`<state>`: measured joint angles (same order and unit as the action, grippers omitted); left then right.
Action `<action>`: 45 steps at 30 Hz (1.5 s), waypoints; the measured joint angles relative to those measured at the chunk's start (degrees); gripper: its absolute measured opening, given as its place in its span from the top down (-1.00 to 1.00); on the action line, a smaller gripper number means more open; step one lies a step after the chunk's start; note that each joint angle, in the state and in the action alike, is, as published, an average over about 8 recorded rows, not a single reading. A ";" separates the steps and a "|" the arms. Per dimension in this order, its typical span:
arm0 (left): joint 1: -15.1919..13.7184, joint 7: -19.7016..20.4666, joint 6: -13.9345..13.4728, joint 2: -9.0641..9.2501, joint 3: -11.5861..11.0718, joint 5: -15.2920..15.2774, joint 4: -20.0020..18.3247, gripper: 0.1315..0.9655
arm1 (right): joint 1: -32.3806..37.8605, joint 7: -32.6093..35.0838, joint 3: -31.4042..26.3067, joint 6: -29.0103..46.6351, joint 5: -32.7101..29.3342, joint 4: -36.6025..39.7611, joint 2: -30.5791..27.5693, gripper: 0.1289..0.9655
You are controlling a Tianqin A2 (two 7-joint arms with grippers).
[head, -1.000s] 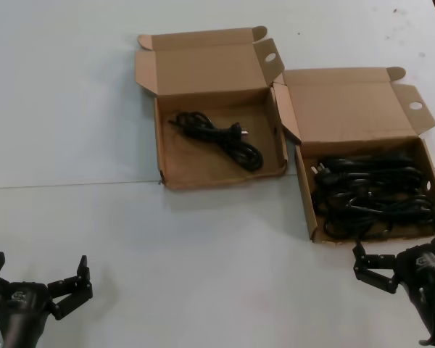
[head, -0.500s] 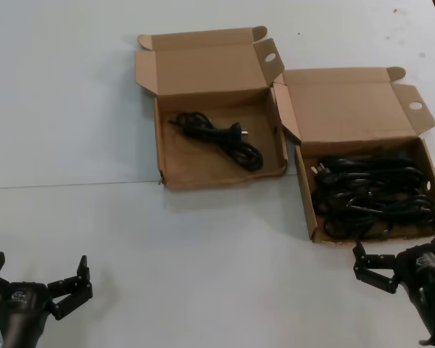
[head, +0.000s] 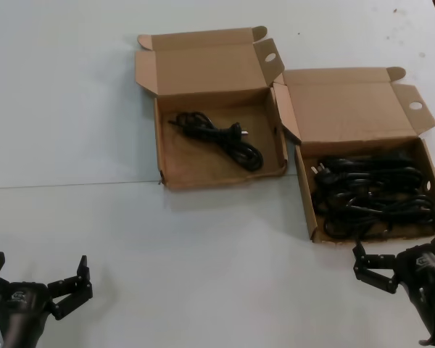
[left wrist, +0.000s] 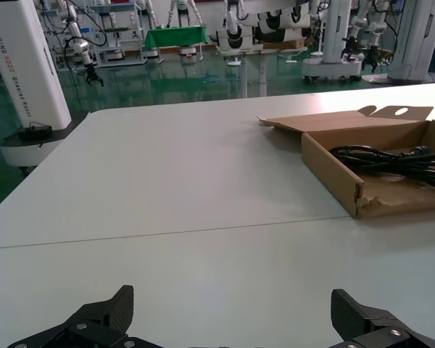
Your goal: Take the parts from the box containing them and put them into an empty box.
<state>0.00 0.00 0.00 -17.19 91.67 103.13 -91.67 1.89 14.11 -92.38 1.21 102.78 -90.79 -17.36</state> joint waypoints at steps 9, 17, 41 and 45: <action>0.00 0.00 0.00 0.00 0.00 0.00 0.00 -1.00 | 0.00 0.00 0.00 0.00 0.00 0.00 0.00 -1.00; 0.00 0.00 0.00 0.00 0.00 0.00 0.00 -1.00 | 0.00 0.00 0.00 0.00 0.00 0.00 0.00 -1.00; 0.00 0.00 0.00 0.00 0.00 0.00 0.00 -1.00 | 0.00 0.00 0.00 0.00 0.00 0.00 0.00 -1.00; 0.00 0.00 0.00 0.00 0.00 0.00 0.00 -1.00 | 0.00 0.00 0.00 0.00 0.00 0.00 0.00 -1.00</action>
<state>0.00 0.00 0.00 -17.19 91.67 103.13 -91.67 1.89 14.11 -92.38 1.21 102.78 -90.79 -17.36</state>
